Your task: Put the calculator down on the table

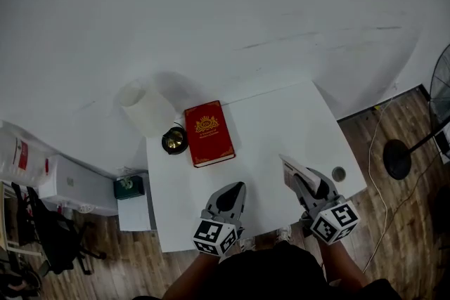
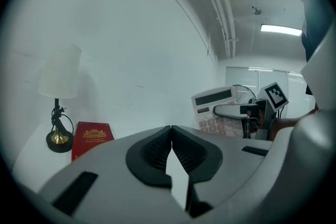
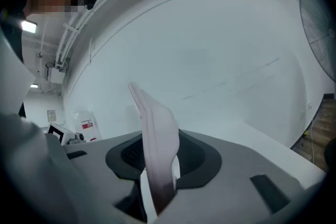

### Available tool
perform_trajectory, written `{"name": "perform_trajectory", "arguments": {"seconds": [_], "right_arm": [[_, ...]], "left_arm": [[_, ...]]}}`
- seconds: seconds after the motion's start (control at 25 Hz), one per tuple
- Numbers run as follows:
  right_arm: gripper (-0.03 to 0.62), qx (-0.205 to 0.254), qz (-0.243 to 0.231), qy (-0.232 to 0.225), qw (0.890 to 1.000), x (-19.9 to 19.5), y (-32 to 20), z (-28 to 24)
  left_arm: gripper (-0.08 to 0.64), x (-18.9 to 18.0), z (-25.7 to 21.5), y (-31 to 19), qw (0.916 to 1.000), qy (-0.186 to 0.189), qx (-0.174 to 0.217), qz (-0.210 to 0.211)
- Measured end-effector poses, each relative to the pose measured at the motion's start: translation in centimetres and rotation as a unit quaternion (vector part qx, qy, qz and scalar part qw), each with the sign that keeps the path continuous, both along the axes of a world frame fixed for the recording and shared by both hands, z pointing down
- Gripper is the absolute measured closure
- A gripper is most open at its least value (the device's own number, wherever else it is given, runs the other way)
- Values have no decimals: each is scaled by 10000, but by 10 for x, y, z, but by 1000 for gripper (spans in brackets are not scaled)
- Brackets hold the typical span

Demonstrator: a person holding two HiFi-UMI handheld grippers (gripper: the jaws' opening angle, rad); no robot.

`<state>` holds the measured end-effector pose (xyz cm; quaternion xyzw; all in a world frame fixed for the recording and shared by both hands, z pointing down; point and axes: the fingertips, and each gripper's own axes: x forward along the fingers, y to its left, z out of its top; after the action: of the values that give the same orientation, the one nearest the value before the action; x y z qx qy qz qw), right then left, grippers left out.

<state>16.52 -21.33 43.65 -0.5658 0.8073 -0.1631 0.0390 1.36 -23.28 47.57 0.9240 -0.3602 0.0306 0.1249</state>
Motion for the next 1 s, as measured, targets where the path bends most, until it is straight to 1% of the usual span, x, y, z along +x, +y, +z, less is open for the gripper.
{"name": "perform_trajectory", "arguments": {"seconds": [0.12,0.2,0.4,0.56,0.76,0.88,1.0], "right_arm": [[443,-332,-236,-94,9991,2,-12,24],[443,-669,-471,-190,9965,0,-18,45],[442,-1467,-1024,-381,9831,-11,-22,94],[443,-2000,-1188,-613,9706,-13,-25,134],[442,-2690,-1322,-903,9497,-16,-25,172],[442,-2982,-1404,-1039,9384,-17,-26,186],[443,-3207,-1506,-1198,9274,-21,-28,199]], "left_arm": [[540,-5,10,-11,9995,-166,-10,-255],[540,-10,17,-17,9988,-278,-39,-400],[540,-14,34,-21,9971,-481,-179,-562],[540,-11,50,-19,9958,-562,-366,-624],[540,-9,64,-16,9946,-677,-491,-614],[540,-13,69,-18,9935,-767,-504,-671],[540,-18,73,-20,9922,-755,-571,-811]]}}
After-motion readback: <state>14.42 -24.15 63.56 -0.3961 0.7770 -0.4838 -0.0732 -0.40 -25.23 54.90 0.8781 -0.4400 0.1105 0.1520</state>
